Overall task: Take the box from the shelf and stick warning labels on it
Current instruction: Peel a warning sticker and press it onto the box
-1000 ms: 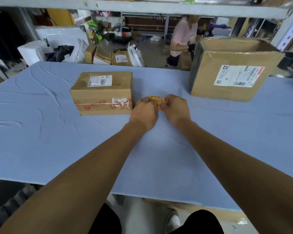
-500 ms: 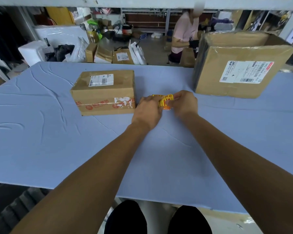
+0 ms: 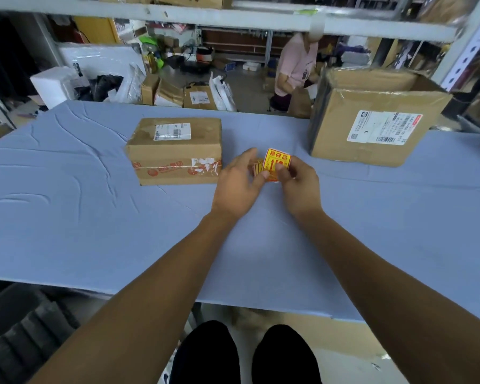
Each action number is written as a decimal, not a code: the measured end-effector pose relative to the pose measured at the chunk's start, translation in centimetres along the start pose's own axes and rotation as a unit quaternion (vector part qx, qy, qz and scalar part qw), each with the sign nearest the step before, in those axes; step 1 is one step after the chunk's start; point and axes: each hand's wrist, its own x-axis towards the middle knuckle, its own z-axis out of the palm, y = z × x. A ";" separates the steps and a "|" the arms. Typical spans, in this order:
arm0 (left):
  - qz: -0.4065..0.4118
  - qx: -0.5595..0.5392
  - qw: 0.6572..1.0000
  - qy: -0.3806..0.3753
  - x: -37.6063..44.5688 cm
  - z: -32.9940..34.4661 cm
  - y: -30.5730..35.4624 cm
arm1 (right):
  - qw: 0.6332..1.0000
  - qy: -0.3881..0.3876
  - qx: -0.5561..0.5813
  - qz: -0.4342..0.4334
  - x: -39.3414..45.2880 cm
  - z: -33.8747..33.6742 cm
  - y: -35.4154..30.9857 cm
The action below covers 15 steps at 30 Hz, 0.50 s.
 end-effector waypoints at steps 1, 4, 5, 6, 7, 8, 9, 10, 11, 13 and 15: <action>-0.033 -0.079 0.996 0.009 -0.5 -0.3 0.1 | 1.000 -0.018 0.023 -0.003 -0.9 0.3 -0.4; -0.099 -0.236 0.965 0.063 -2.4 -1.8 0.4 | 0.994 -0.075 0.074 0.001 -3.4 1.5 -2.0; -0.112 -0.256 0.956 0.085 -3.2 -2.4 0.3 | 0.994 -0.082 0.075 -0.001 -4.0 2.0 -2.5; -0.126 -0.266 0.950 0.108 -4.0 -3.0 0.3 | 0.994 -0.085 0.075 0.003 -4.6 2.4 -3.2; -0.137 -0.268 0.945 0.127 -4.8 -3.8 0.2 | 0.993 -0.090 0.082 0.007 -5.0 2.9 -3.7; -0.142 -0.265 0.944 0.138 -5.6 -4.5 0.0 | 0.992 -0.092 0.084 0.006 -5.4 3.4 -4.2; -0.142 -0.261 0.944 0.143 -6.4 -5.2 -0.1 | 0.992 -0.093 0.084 -0.001 -5.8 3.8 -4.6; -0.141 -0.255 0.946 0.146 -7.2 -6.0 -0.2 | 0.993 -0.089 0.077 -0.011 -6.4 4.2 -5.1; -0.140 -0.247 0.948 0.146 -8.0 -6.7 -0.2 | 0.994 -0.084 0.075 -0.018 -7.0 4.6 -5.3; -0.135 -0.237 0.951 0.144 -9.5 -7.7 -0.6 | 0.994 -0.078 0.074 -0.028 -8.4 5.0 -5.7; -0.128 -0.226 0.956 0.139 -10.4 -8.3 -0.7 | 0.993 -0.086 0.070 -0.030 -9.3 5.1 -5.7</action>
